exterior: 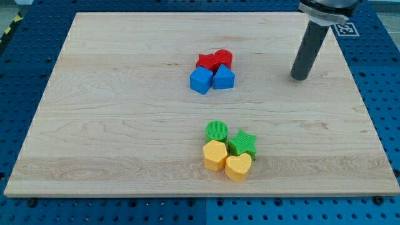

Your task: Move the arm towards the bottom right corner of the board

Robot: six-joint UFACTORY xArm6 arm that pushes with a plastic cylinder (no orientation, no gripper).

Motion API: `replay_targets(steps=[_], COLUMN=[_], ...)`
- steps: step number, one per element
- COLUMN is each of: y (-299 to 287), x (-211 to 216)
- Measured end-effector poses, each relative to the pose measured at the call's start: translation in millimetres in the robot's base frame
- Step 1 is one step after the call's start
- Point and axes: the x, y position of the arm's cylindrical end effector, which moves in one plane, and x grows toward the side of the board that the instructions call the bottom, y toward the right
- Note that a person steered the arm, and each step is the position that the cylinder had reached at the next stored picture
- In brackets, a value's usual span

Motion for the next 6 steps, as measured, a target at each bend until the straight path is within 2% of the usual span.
replay_targets(steps=[2, 3, 5, 6], y=[9, 19, 21, 23], x=[13, 42, 62, 99])
